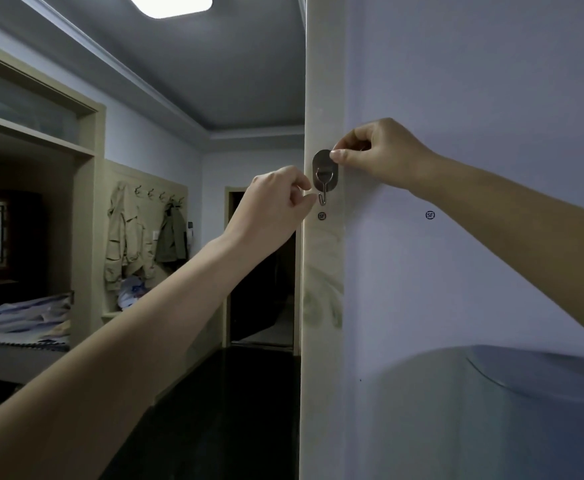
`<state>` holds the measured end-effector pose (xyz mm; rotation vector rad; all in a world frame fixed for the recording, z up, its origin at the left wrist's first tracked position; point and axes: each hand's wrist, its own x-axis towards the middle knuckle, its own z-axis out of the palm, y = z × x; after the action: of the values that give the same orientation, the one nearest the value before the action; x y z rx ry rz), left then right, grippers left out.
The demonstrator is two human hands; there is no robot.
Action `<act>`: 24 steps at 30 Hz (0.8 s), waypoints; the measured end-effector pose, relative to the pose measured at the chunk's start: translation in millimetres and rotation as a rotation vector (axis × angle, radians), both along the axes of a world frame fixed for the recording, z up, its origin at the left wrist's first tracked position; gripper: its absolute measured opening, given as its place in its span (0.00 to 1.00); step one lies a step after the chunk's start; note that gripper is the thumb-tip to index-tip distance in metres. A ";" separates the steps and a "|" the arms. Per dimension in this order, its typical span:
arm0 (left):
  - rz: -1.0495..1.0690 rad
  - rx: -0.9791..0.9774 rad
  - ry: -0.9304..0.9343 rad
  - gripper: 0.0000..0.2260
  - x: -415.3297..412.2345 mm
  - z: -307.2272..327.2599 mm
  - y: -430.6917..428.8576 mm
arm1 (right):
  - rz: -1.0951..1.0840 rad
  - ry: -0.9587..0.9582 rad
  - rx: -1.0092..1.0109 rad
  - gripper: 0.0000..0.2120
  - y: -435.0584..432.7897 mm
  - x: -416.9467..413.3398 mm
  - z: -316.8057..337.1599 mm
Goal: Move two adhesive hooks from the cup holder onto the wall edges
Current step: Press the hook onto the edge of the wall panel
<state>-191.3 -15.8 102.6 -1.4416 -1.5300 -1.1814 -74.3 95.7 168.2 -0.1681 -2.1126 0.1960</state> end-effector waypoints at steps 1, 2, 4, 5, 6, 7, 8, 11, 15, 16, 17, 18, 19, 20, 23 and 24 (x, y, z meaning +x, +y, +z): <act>0.001 0.001 0.003 0.09 -0.9 0.1 1.0 | -0.007 0.001 0.003 0.08 0.8 -0.5 -0.6; 0.000 0.004 0.003 0.09 -1.6 0.2 2.0 | -0.014 0.001 0.007 0.08 1.6 -1.2 -1.4; -0.002 0.012 0.001 0.08 -3.0 1.0 3.4 | -0.023 0.002 0.008 0.08 2.4 -1.9 -2.2; 0.000 0.016 0.000 0.08 -3.7 1.5 4.3 | -0.028 0.003 0.008 0.08 2.4 -2.4 -2.7; 0.004 0.019 -0.001 0.08 -4.2 2.1 5.0 | -0.035 0.004 0.010 0.08 2.0 -2.6 -3.0; 0.010 0.020 -0.001 0.08 -4.6 2.8 5.8 | -0.043 0.004 0.013 0.08 1.6 -2.8 -3.5; 0.016 0.021 -0.001 0.08 -5.0 3.6 6.7 | -0.050 0.005 0.014 0.09 1.1 -3.0 -4.0; 0.021 0.028 0.002 0.09 -6.3 5.9 8.3 | -0.062 0.006 0.014 0.10 -1.3 -3.5 -5.0; 0.019 0.043 0.001 0.08 -7.6 9.1 11.1 | -0.091 0.011 0.024 0.10 -1.7 -4.8 -5.5; 0.017 0.045 -0.002 0.08 -7.9 9.8 12.0 | -0.097 0.018 0.027 0.09 -1.6 -5.1 -5.6; 0.013 0.046 -0.005 0.08 -8.3 10.6 12.8 | -0.104 0.026 0.034 0.09 -1.4 -5.7 -5.9; 0.008 0.047 -0.008 0.08 -8.8 11.3 13.5 | -0.113 0.035 0.045 0.09 -0.9 -6.3 -5.9; 0.005 0.049 -0.011 0.08 -9.2 11.9 14.1 | -0.123 0.045 0.058 0.09 -0.4 -7.1 -6.0; 0.003 0.051 -0.014 0.08 -9.5 12.2 14.8 | -0.134 0.053 0.071 0.09 0.2 -7.7 -6.1; 0.004 0.063 -0.026 0.07 -11.3 13.2 17.3 | -0.162 0.077 0.090 0.08 2.0 -10.1 -7.3; 0.004 0.066 -0.034 0.07 -11.8 13.4 18.1 | -0.168 0.087 0.090 0.08 2.5 -10.8 -7.7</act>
<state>-203.1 2.3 116.1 -1.3818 -1.5022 -1.2484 -85.1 98.2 160.6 -0.2775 -2.0045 0.0077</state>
